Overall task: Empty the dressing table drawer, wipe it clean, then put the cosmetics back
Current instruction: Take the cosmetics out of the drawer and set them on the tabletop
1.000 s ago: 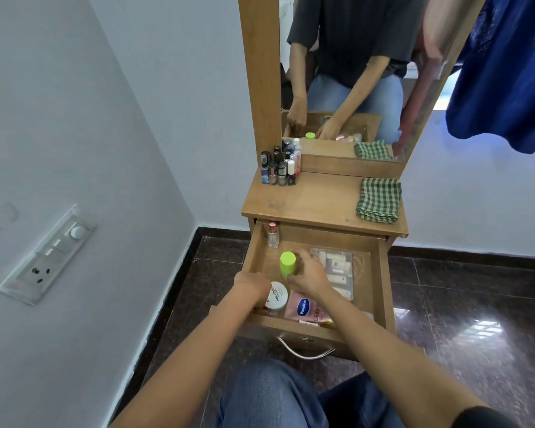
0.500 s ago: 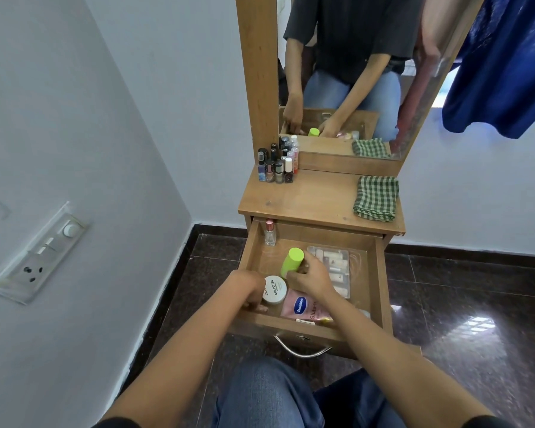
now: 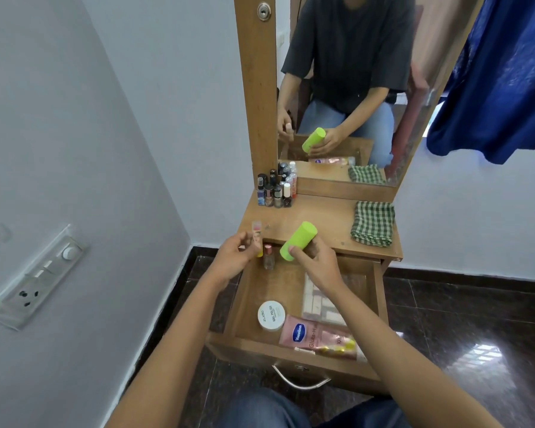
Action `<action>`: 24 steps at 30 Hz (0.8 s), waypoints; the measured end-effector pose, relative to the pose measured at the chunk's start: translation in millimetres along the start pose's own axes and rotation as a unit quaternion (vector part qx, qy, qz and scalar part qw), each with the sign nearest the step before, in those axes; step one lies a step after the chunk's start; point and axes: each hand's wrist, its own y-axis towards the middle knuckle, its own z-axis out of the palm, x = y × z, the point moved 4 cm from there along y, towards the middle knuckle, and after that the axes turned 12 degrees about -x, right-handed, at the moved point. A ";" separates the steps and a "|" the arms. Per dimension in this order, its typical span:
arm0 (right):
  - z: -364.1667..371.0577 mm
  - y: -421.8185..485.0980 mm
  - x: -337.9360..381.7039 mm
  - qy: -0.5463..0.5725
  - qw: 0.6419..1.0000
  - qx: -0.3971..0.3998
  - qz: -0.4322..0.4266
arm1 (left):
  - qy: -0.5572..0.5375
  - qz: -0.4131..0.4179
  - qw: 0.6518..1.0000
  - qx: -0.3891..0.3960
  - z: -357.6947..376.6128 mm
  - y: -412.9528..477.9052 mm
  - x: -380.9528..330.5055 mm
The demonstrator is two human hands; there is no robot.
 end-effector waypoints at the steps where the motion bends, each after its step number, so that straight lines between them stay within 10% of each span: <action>1: 1.6 8.1 3.1 -0.007 1.000 -0.006 -0.015 | -0.008 0.011 0.999 -0.035 3.1 5.0 -0.8; 24: 25.3 110.3 -15.2 -0.133 0.981 -0.117 -0.078 | 0.076 0.052 0.966 -0.242 51.9 97.5 2.3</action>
